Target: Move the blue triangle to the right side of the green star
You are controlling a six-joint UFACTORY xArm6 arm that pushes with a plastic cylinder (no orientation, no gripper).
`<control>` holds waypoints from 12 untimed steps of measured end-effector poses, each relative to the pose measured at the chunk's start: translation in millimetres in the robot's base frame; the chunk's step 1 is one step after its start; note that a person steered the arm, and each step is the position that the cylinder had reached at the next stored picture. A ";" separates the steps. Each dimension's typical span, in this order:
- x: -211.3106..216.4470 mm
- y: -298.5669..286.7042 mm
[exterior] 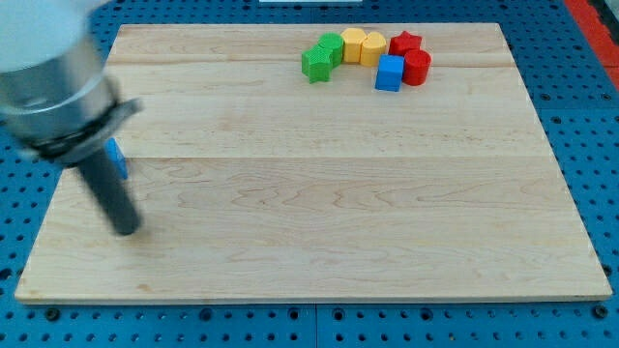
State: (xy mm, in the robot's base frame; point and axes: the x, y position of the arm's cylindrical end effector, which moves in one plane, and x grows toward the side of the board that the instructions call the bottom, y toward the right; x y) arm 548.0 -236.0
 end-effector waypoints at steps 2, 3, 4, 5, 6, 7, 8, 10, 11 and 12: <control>-6.3 -68.2; -35.1 -67.3; -58.2 -43.0; -82.5 -15.0; -108.1 10.3; -128.2 19.8; -141.1 9.2; -157.6 36.6; -166.0 51.0; -166.0 72.6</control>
State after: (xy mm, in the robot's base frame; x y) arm 382.0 -163.4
